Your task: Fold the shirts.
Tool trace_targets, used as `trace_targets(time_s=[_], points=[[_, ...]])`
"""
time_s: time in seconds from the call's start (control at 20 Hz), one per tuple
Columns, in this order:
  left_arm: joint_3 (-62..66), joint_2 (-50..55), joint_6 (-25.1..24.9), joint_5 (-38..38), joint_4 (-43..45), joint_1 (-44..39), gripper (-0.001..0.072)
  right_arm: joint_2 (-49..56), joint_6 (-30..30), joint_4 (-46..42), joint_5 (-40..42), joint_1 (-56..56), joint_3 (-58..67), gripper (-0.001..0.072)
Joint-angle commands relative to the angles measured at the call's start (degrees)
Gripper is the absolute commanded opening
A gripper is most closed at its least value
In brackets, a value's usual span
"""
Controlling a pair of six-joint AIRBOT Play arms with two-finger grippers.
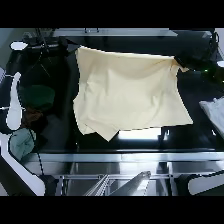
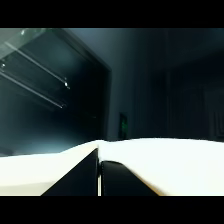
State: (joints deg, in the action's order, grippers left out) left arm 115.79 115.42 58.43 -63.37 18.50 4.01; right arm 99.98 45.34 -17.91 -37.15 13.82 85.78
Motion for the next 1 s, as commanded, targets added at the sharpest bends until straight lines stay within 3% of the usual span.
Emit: trace_targets(time_s=[0.0,0.35,0.45,0.65,0.95], points=[[-0.2,-0.2,-0.5,-0.5,5.0,-1.6,0.0015,3.4,-0.6,-0.5,-2.9,0.1,4.4,0.0015],[-0.3,1.7,0.4,-1.6,11.4,-6.8,0.0014,12.0,0.0,-3.6,-14.3,3.2,4.7,0.0015],[-0.3,1.7,3.2,-4.3,16.5,-7.3,0.0013,12.6,0.3,-7.8,-16.8,4.0,4.7,0.0015],[-1.7,1.6,13.5,-11.3,32.6,-8.4,0.0014,12.6,2.1,-16.7,-21.1,5.6,4.6,0.0015],[-10.4,1.6,15.6,-14.6,30.8,-9.0,0.0014,12.6,2.0,-16.8,-27.7,6.3,4.6,0.0015]])
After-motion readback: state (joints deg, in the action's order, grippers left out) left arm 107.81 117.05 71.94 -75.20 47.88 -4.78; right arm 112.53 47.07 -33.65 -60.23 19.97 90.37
